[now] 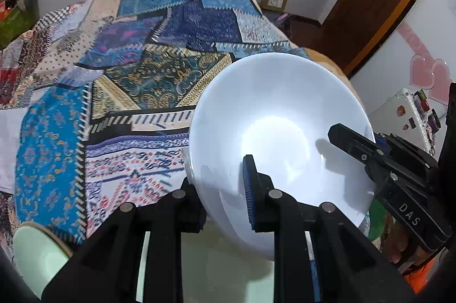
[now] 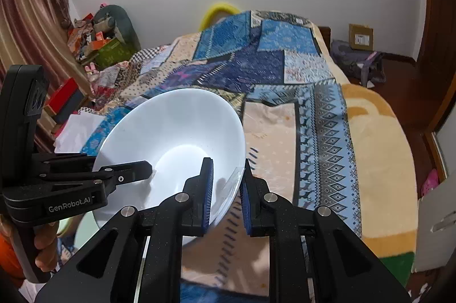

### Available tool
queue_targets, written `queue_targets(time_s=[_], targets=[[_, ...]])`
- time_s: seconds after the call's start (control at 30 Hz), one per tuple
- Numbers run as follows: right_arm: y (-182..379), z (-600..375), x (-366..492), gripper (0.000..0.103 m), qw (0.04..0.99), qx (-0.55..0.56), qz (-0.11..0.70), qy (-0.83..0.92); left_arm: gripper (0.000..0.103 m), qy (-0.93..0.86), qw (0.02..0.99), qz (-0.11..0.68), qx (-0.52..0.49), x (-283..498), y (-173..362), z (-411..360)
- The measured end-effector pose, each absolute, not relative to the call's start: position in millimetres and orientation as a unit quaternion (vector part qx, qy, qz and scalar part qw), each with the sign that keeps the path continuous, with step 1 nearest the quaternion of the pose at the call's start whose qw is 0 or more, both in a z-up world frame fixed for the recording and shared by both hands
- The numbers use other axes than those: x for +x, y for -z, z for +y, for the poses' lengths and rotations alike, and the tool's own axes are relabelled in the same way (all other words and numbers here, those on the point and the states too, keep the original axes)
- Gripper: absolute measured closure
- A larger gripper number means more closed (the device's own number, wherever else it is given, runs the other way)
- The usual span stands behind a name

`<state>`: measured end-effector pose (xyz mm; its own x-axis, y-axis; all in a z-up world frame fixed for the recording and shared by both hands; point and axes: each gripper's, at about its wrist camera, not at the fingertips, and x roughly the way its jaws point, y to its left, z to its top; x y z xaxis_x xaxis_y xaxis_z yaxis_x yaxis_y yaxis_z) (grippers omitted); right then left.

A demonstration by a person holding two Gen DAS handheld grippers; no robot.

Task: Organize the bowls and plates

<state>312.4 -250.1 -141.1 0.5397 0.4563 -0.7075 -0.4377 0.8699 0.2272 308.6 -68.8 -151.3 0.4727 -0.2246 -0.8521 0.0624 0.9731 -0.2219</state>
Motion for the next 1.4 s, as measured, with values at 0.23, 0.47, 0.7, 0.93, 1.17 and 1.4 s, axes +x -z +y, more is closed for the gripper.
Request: queue_targets(time_s=[0.23, 0.47, 0.7, 0.93, 1.17, 1.4], targets=[[121.9, -234.1, 287.7, 0.087, 0.882, 0.011, 0.391, -0.264, 0.082, 0.078, 0.866, 0.487, -0.080, 275.7, 123.6, -51.1], [110.1, -213.4, 263.8, 0.087, 0.883, 0.008, 0.380, -0.277, 0.082, 0.066, 0.874, 0.473, -0.086, 242.6, 106.5, -26.4], [100.9, -184.3, 243.7, 0.087, 0.881, -0.004, 0.372, -0.293, 0.082, 0.054, 0.880, 0.461, -0.100, 210.7, 95.2, 7.8], [96.6, -148.0, 226.1, 0.087, 0.876, -0.017, 0.367, -0.313, 0.082, 0.034, 0.885, 0.449, -0.119, 181.5, 89.4, 50.0], [102.8, -111.8, 214.1, 0.087, 0.863, -0.028, 0.371, -0.341, 0.082, 0.007, 0.884, 0.445, -0.143, 157.7, 91.7, 91.3], [117.5, -79.0, 207.5, 0.087, 0.846, -0.032, 0.385, -0.368, 0.082, -0.024, 0.879, 0.450, -0.155, 138.1, 104.5, 125.3]])
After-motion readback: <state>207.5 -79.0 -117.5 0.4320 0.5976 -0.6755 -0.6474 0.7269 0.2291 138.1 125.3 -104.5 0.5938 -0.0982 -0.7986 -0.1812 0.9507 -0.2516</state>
